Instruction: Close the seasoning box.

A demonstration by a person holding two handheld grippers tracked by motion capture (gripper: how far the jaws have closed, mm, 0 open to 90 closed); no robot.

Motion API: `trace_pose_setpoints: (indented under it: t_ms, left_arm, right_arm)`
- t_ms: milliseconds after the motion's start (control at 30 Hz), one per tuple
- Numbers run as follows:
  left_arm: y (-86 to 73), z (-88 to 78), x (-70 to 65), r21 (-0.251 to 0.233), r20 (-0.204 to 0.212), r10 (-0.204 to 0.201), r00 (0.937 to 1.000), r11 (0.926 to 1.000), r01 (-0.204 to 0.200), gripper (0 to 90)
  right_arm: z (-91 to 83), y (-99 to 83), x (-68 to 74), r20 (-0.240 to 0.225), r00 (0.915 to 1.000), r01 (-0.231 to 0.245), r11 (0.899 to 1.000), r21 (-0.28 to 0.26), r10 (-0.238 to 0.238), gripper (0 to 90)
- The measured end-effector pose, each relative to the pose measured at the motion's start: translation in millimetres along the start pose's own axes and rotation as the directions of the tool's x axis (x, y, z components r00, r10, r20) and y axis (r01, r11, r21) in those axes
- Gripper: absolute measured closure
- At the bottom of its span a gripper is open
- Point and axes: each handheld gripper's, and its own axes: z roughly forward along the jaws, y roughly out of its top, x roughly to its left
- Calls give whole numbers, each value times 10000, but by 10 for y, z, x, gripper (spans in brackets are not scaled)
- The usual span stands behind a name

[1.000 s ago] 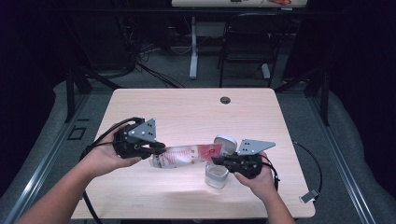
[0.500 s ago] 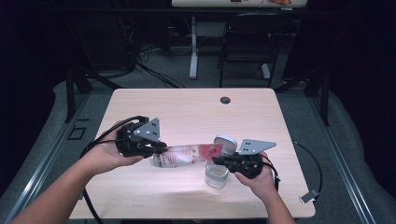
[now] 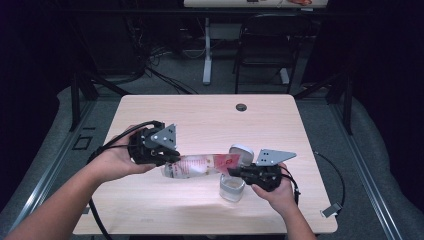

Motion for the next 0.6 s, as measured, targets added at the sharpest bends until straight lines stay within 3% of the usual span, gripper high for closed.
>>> trace_pose_setpoints:
  t_ms: [400,600]
  left_arm:
    - [138,-23,29,783,79,472,9989,9958,-477,835]
    - [205,-45,28,821,130,634,9979,9946,-643,851]
  right_arm:
    - [-6,-8,-4,2,10000,-68,10000,-34,68,894]
    - [-17,-14,-11,29,10000,-48,10000,-1,48,893]
